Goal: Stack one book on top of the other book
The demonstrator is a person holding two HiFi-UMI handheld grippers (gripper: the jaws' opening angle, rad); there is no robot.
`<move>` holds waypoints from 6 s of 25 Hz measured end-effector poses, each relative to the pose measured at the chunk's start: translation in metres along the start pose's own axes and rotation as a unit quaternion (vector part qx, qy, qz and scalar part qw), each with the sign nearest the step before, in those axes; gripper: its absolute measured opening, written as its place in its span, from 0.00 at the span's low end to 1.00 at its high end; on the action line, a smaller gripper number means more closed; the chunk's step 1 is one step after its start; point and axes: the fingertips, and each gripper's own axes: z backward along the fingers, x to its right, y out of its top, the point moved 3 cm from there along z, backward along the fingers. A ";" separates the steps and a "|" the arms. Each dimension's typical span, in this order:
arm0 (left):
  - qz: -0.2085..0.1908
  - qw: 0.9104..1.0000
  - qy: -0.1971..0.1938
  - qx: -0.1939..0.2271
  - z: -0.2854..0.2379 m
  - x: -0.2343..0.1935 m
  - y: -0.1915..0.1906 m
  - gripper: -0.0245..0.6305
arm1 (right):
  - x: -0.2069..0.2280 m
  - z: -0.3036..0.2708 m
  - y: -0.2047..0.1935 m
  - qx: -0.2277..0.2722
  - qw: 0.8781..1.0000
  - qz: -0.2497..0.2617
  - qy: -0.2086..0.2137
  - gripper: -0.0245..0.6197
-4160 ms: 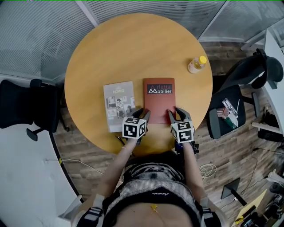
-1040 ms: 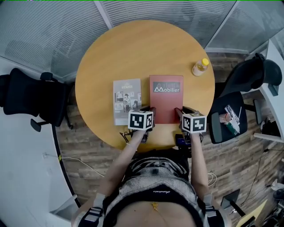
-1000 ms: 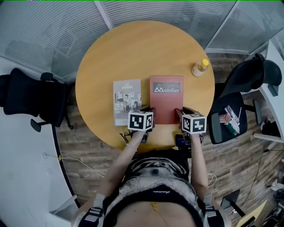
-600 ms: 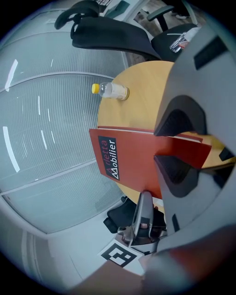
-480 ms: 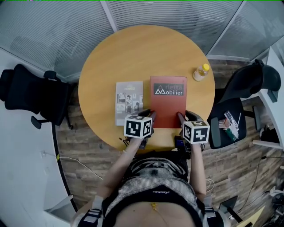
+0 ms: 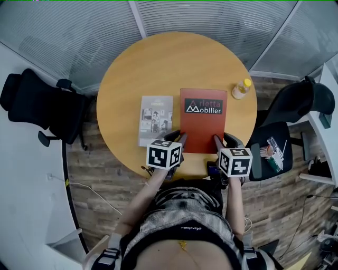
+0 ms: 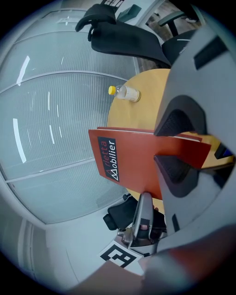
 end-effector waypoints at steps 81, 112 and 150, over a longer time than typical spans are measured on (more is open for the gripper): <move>0.026 0.999 0.007 -0.046 0.075 -0.208 -0.029 0.17 | -0.187 -0.123 0.000 -0.056 0.998 -0.005 -0.007 0.26; 0.056 0.990 -0.005 -0.129 0.018 -0.248 -0.055 0.15 | -0.165 -0.193 -0.040 -0.142 0.986 -0.081 0.012 0.26; -0.022 0.999 -0.042 -0.026 0.052 -0.218 -0.035 0.21 | -0.179 -0.149 -0.016 -0.013 0.999 0.021 0.031 0.25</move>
